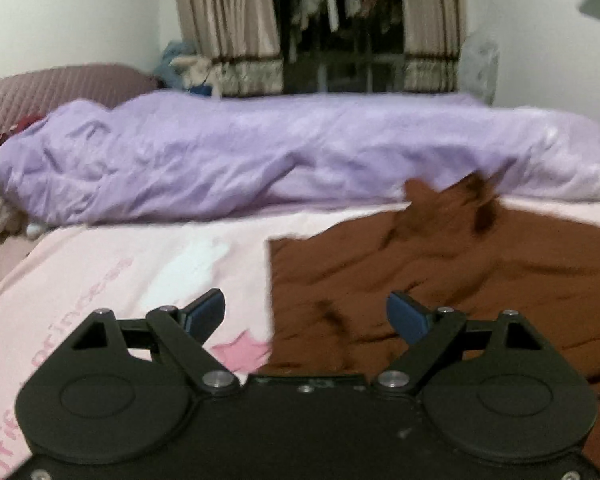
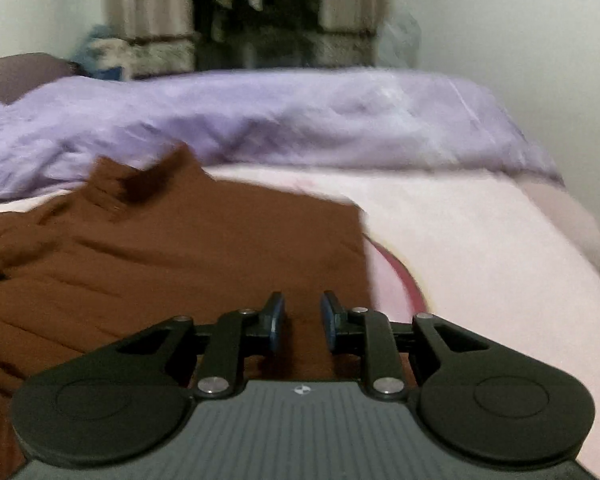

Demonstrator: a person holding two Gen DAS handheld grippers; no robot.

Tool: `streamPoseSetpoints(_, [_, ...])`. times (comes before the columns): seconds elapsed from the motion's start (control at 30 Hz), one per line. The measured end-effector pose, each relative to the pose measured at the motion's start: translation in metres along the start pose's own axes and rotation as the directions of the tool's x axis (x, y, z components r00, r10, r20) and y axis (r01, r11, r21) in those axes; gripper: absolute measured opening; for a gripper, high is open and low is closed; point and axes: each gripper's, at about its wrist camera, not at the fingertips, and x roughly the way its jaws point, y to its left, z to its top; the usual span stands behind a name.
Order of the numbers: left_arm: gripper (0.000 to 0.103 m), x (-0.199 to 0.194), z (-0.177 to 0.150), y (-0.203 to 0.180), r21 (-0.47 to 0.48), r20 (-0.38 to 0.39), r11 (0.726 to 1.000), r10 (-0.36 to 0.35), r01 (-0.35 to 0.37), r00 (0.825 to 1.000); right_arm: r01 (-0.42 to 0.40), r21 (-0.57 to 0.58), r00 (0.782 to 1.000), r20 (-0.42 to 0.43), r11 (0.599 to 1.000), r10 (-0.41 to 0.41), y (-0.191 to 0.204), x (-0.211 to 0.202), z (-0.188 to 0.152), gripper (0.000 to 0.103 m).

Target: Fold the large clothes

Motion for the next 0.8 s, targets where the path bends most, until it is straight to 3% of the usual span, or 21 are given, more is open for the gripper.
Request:
streamPoseSetpoints(0.13, [0.09, -0.002, -0.006, -0.03, -0.031, -0.027, 0.996, -0.088, 0.087, 0.996, -0.159, -0.019, 0.987, -0.025, 0.987, 0.159, 0.048, -0.008, 0.002, 0.031])
streamPoseSetpoints(0.27, [0.09, 0.01, -0.021, -0.063, 0.034, -0.098, 0.991, -0.124, 0.128, 0.987, -0.27, -0.084, 0.96, -0.106, 0.959, 0.261, 0.087, -0.004, -0.007, 0.031])
streamPoseSetpoints(0.4, [0.091, 0.024, -0.032, -0.074, 0.115, -0.113, 0.989, -0.077, 0.09, 0.991, -0.251, -0.134, 0.964, -0.125, 0.959, 0.235, 0.095, 0.001, -0.016, 0.031])
streamPoseSetpoints(0.53, [0.093, 0.035, -0.039, -0.061, 0.126, -0.109, 0.992, 0.013, 0.001, 0.994, -0.208, -0.061, 0.97, -0.14, 0.976, 0.198, 0.072, 0.006, -0.012, 0.032])
streamPoseSetpoints(0.8, [0.093, 0.028, -0.042, -0.019, 0.058, -0.117, 0.998, -0.03, 0.037, 0.993, -0.1, 0.026, 0.985, -0.141, 0.995, 0.103, 0.004, 0.014, -0.02, 0.032])
